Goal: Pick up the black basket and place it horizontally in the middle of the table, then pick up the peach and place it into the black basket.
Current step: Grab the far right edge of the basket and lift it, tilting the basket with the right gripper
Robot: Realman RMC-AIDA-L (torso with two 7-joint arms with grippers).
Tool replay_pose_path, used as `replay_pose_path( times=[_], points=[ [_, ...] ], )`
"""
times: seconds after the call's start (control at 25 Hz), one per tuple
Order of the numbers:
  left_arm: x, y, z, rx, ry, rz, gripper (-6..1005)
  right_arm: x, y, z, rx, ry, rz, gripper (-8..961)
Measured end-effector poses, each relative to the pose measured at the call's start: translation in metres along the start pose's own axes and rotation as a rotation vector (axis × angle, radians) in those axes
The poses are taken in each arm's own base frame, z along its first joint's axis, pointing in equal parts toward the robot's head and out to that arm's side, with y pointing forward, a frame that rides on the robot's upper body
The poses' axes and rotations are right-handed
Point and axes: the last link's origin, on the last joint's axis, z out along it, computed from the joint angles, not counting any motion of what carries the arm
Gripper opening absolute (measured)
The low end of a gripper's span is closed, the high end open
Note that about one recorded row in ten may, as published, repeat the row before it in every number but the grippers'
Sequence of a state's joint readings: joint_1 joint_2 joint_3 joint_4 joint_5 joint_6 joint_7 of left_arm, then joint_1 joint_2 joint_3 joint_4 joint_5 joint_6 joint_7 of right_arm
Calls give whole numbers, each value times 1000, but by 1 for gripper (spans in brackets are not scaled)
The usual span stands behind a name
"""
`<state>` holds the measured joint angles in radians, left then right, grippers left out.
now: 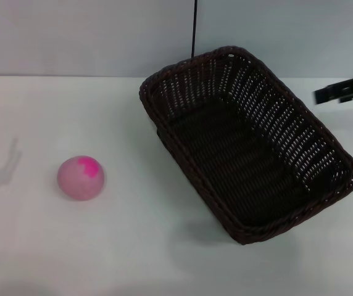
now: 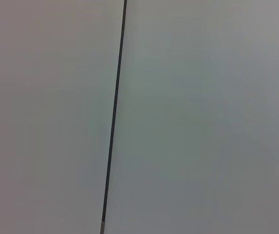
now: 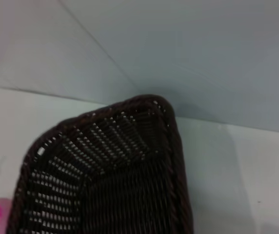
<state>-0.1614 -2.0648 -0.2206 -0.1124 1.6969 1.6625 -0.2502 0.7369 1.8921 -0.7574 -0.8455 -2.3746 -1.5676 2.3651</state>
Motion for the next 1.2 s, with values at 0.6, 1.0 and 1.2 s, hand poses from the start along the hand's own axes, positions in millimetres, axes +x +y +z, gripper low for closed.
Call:
replay_pose_path(
  times=[0.6, 1.0, 1.2],
  points=[
    [-2, -2, -4, 17, -14, 1, 836, -5, 16, 70, 20, -13, -43, 779],
    [-2, -2, -4, 18, -16, 2, 835, 1, 9, 71, 45, -27, -17, 736],
    [-2, -2, -4, 17, -16, 1, 834, 2, 5, 69, 58, -45, -7, 546]
  ],
)
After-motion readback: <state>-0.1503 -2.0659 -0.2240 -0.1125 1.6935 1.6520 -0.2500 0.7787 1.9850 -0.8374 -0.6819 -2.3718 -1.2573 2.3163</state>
